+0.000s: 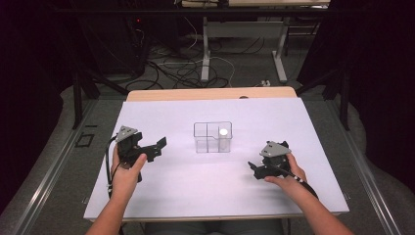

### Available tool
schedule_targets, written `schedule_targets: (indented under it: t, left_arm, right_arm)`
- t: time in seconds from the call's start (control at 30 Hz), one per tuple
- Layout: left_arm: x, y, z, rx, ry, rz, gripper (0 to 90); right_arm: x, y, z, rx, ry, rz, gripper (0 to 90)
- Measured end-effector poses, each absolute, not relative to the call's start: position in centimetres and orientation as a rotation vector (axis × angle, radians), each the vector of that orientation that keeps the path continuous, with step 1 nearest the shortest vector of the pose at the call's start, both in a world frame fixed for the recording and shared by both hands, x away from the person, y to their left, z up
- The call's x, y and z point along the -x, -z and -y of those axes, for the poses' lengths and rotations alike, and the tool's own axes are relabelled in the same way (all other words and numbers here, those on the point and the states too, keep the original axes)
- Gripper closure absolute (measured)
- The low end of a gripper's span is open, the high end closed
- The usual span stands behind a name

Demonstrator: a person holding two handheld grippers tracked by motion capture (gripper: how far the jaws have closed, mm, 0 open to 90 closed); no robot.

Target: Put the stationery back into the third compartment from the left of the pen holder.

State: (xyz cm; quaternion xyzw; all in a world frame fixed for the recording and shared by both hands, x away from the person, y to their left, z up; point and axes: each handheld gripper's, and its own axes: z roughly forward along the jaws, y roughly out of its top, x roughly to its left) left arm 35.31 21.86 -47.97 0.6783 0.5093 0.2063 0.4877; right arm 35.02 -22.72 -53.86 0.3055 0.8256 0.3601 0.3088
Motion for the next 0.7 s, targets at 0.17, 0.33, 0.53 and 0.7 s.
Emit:
schedule_targets:
  t: [0.17,0.33,0.53,0.7]
  left_arm:
    - [-34.6,48.5,-23.4,-1.661,-0.561,-1.252,0.2]
    - [-34.1,49.4,-24.5,-1.693,-0.583,-1.286,0.2]
    - [-34.1,50.6,-25.3,-1.699,-0.585,-1.318,0.2]
    - [-34.2,51.2,-26.0,-1.677,-0.567,-1.339,0.2]
  right_arm:
    - [-35.1,53.7,23.0,-0.843,-0.957,-2.174,1.5]
    - [-35.3,53.6,23.5,-0.888,-0.972,-2.161,1.5]
    - [-35.6,53.7,24.1,-0.962,-0.998,-2.132,1.6]
    - [-35.8,53.7,24.7,-1.011,-1.013,-2.117,1.7]
